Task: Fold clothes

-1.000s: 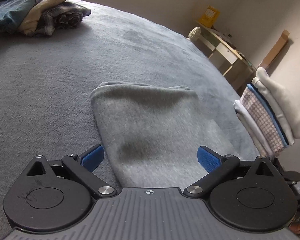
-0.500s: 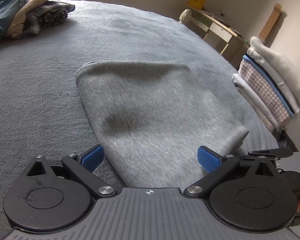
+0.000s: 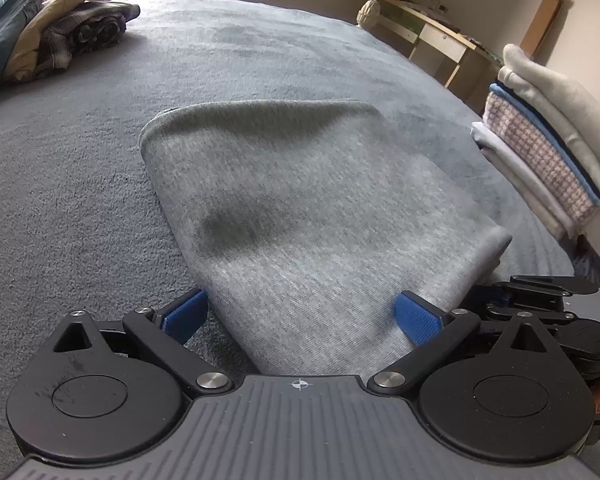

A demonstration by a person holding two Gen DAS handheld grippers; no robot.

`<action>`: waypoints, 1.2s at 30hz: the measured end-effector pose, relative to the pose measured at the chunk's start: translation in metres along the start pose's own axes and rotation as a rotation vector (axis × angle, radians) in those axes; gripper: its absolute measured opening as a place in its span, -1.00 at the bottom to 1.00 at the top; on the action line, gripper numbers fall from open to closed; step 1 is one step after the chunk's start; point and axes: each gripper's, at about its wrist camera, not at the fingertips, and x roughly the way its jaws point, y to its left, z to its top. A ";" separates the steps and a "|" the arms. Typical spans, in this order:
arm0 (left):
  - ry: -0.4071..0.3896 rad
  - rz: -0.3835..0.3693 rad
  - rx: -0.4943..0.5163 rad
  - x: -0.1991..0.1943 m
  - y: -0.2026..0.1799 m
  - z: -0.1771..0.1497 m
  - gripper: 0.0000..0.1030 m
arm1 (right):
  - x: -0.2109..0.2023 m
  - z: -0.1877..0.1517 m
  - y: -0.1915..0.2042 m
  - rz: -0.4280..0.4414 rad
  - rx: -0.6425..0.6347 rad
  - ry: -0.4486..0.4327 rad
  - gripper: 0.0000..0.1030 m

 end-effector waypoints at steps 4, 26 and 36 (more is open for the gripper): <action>0.000 -0.001 -0.003 -0.001 0.001 0.000 0.97 | -0.007 0.000 0.005 0.007 -0.006 -0.015 -0.69; -0.037 0.026 -0.091 -0.022 0.030 0.007 0.96 | -0.009 -0.002 0.050 0.247 -0.123 0.097 -0.68; -0.070 0.027 -0.073 -0.043 0.051 -0.007 0.87 | -0.003 -0.003 0.096 0.366 -0.216 0.101 -0.37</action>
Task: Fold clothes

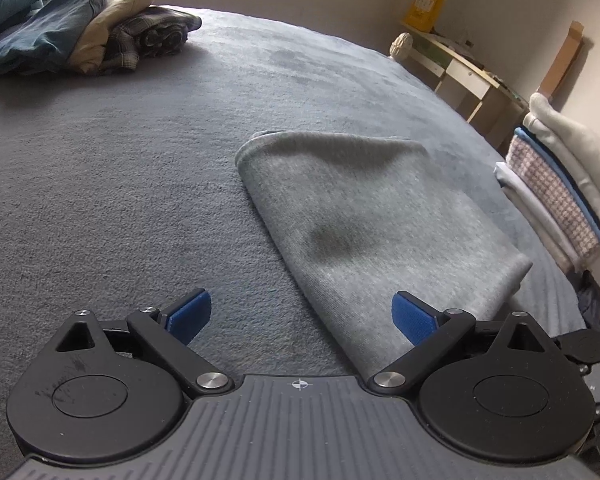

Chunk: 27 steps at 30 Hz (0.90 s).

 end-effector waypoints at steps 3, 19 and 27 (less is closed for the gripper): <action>-0.006 -0.025 0.013 -0.010 0.004 -0.011 0.70 | 0.007 0.001 0.001 -0.048 -0.030 0.002 -0.42; 0.020 -0.160 0.102 -0.017 -0.012 -0.031 -0.03 | 0.015 0.001 0.020 -0.211 -0.231 -0.094 -0.82; 0.029 -0.189 0.079 -0.015 -0.010 -0.030 -0.04 | 0.030 -0.003 0.030 -0.285 -0.336 -0.169 -0.82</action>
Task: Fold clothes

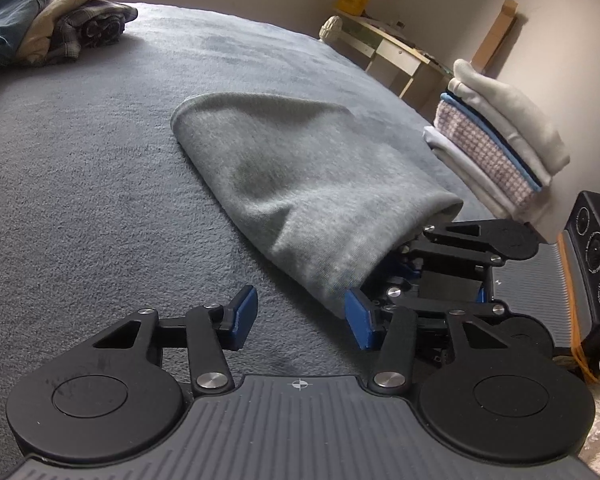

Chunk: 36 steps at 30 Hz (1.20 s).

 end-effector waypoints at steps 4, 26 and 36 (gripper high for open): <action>0.000 -0.023 -0.049 0.000 0.007 0.002 -0.04 | 0.010 -0.011 0.006 0.005 -0.006 0.025 -0.82; -0.026 0.002 -0.041 0.020 0.004 0.019 0.07 | -0.067 0.023 -0.092 0.152 0.379 -0.040 -0.76; 0.026 0.011 -0.066 0.028 0.003 0.014 0.13 | -0.020 0.015 -0.097 -0.003 0.313 0.168 -0.78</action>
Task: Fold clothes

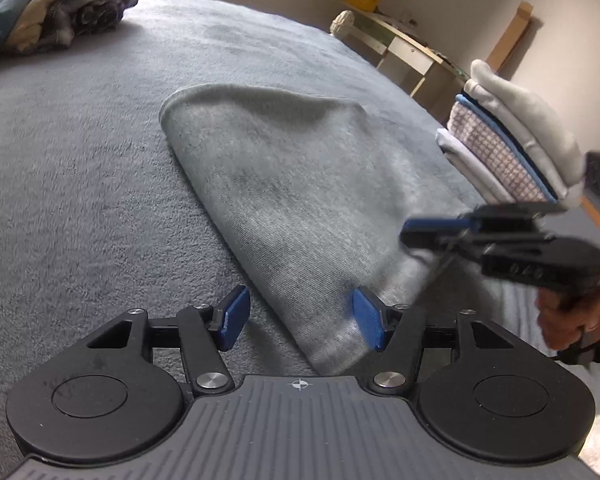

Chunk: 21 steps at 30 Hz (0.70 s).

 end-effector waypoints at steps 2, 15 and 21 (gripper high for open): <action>0.015 -0.026 -0.074 0.002 0.006 -0.002 0.10 | -0.007 0.019 0.012 0.051 -0.034 -0.041 -0.78; 0.033 -0.062 -0.073 0.008 0.006 -0.010 -0.11 | 0.157 0.115 0.083 0.241 -0.570 0.252 -1.00; 0.041 -0.093 -0.070 0.009 0.011 -0.013 -0.11 | 0.201 0.146 0.072 0.224 -0.625 0.259 -1.00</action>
